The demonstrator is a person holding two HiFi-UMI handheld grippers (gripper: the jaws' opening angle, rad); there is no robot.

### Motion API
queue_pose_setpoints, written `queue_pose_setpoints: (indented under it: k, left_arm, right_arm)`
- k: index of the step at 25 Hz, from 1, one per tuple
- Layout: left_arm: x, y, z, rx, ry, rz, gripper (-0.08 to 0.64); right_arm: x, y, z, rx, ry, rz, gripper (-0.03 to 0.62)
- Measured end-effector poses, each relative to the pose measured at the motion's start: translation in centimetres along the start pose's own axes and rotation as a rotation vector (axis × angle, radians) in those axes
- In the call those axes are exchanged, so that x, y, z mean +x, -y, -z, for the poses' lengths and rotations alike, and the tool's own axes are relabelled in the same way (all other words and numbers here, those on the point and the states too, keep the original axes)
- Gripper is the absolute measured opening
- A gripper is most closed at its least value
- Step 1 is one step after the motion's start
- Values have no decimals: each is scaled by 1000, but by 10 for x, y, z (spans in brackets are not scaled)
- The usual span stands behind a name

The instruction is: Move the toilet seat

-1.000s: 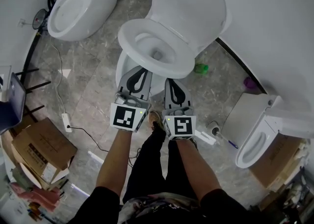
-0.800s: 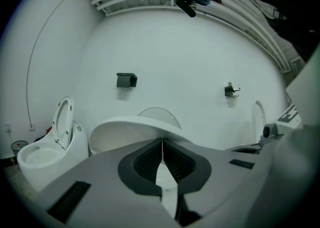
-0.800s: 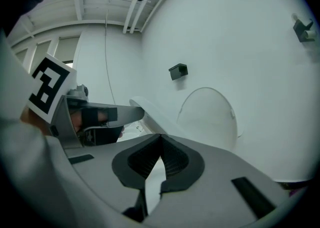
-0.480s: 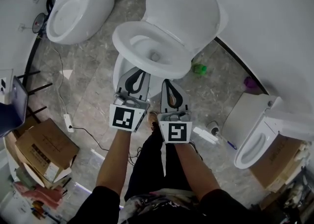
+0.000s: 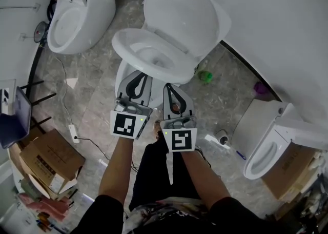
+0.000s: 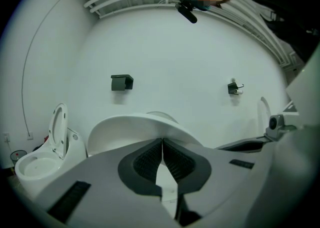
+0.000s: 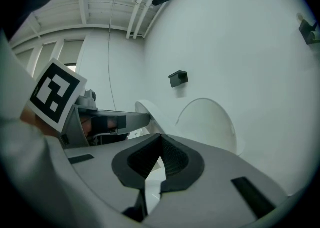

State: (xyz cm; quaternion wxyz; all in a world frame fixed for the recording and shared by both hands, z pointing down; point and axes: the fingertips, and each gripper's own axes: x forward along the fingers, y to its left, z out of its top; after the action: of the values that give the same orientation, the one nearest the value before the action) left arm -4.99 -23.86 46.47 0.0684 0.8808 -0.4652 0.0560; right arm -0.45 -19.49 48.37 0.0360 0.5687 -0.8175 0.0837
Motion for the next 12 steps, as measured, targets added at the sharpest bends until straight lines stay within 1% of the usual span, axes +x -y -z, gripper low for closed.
queue_pose_setpoints:
  k: [5, 9, 12]
  left_arm:
    - [8, 3, -4, 7, 6, -9, 26]
    - [12, 3, -6, 0, 14, -8, 26]
    - [15, 4, -6, 9, 8, 9, 26]
  right_arm:
    - [4, 2, -9, -20, 25, -24, 3]
    - [6, 6, -12, -3, 28, -7, 3]
    - [7, 9, -12, -15, 19, 4, 3]
